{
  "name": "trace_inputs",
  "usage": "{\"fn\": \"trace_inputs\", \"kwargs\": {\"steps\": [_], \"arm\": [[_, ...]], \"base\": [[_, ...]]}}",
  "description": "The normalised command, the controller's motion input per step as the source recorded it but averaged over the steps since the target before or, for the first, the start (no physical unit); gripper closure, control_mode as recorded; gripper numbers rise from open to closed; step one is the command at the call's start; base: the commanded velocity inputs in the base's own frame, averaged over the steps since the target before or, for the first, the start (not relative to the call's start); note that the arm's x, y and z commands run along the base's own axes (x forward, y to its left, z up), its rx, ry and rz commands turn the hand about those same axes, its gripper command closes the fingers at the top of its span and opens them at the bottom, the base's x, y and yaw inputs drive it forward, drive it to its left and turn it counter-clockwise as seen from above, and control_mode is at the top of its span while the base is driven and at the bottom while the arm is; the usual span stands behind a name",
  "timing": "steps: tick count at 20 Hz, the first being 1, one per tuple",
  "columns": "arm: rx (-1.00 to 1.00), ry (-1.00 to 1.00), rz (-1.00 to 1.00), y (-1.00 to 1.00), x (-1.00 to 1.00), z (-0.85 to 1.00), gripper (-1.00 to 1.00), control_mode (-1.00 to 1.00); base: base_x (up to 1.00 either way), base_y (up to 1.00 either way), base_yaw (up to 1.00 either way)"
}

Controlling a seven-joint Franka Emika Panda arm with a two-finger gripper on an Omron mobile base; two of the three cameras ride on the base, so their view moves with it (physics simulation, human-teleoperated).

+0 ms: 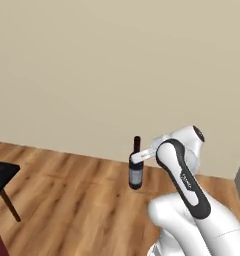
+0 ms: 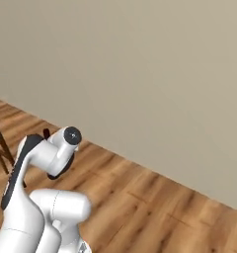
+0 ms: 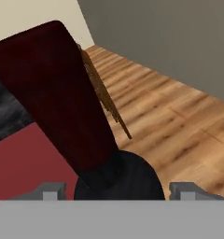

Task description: There is a wine glass and glass cup on the dining counter. Place the wine bottle next to the wine glass and the juice bottle next to the glass cup.

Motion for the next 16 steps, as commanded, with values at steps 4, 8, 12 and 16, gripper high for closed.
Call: {"fn": "trace_inputs", "kwargs": {"steps": [4,8,12,16], "arm": [[0.00,0.00,0.00,0.00,0.00,0.00,1.00,1.00],[0.00,0.00,0.00,0.00,0.00,0.00,1.00,1.00],[0.00,0.00,0.00,0.00,0.00,0.00,1.00,1.00],[0.00,0.00,0.00,0.00,0.00,0.00,1.00,1.00]], "base": [[0.76,-0.04,0.41],[0.75,-0.06,0.42],[0.75,-0.07,0.42],[0.76,-0.05,0.43]]}}
